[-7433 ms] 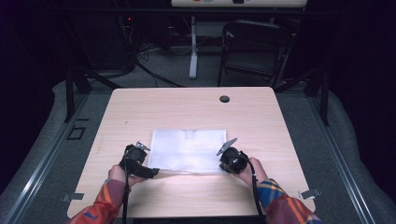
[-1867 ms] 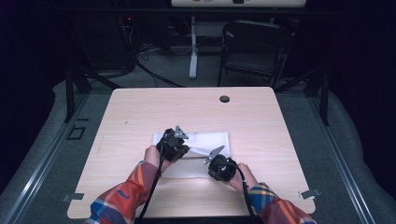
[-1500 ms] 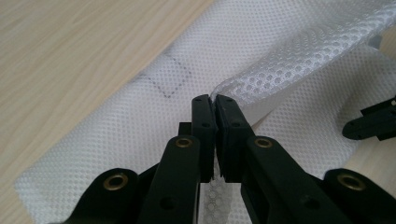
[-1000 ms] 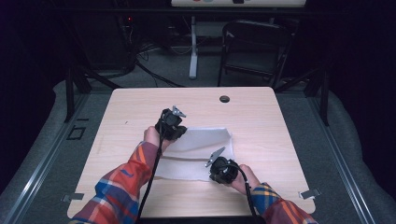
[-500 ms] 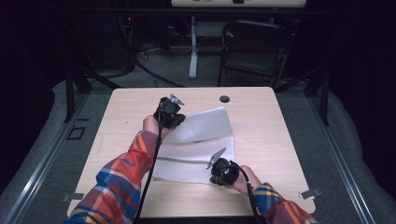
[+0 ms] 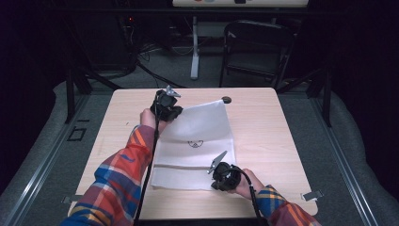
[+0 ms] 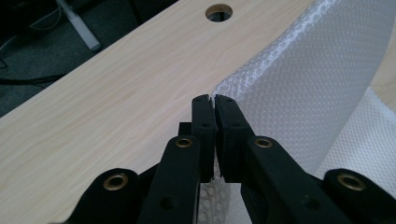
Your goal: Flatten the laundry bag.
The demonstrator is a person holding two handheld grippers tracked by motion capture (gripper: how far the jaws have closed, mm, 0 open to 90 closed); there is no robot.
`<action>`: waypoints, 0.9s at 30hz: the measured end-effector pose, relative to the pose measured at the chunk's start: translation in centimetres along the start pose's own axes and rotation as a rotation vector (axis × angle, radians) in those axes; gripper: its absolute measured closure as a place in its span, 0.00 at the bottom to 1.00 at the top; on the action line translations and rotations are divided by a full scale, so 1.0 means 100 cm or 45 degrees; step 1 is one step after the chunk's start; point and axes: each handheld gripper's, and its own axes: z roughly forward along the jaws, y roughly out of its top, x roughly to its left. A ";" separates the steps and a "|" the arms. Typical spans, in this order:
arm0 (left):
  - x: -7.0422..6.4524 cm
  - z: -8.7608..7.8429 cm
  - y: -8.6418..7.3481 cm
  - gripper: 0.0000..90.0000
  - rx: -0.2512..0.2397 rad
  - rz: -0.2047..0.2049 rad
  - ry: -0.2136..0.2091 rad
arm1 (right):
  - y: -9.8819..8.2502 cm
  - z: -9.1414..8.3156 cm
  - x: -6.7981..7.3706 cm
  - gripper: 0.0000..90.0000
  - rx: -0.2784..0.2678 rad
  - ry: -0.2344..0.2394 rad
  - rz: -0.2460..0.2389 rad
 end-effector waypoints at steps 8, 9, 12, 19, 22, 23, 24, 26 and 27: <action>0.007 0.006 0.010 0.96 0.002 -0.007 0.059 | 0.000 0.001 0.000 1.00 -0.007 0.017 0.016; 0.008 0.007 0.011 0.96 0.005 -0.010 0.066 | 0.000 0.001 0.000 1.00 -0.008 0.019 0.020; 0.008 0.013 0.015 0.96 0.010 -0.012 0.091 | -0.001 0.001 0.000 1.00 -0.014 0.027 0.033; 0.004 0.028 0.026 0.96 0.031 -0.001 0.134 | -0.001 0.000 -0.001 1.00 -0.008 0.022 0.032; 0.002 0.033 0.029 0.95 0.034 0.001 0.151 | 0.000 0.000 -0.002 1.00 -0.002 0.030 0.025; 0.001 0.034 0.030 0.94 0.037 -0.003 0.152 | -0.001 0.000 -0.002 1.00 -0.010 0.023 0.031; 0.001 0.035 0.031 0.94 0.036 -0.002 0.155 | -0.001 0.001 -0.002 1.00 -0.013 0.025 0.033; 0.001 0.037 0.033 0.90 0.047 0.004 0.169 | -0.001 0.001 -0.002 1.00 -0.018 0.038 0.045; 0.002 0.037 0.033 0.88 0.050 0.008 0.171 | -0.001 0.000 -0.003 1.00 -0.012 0.035 0.042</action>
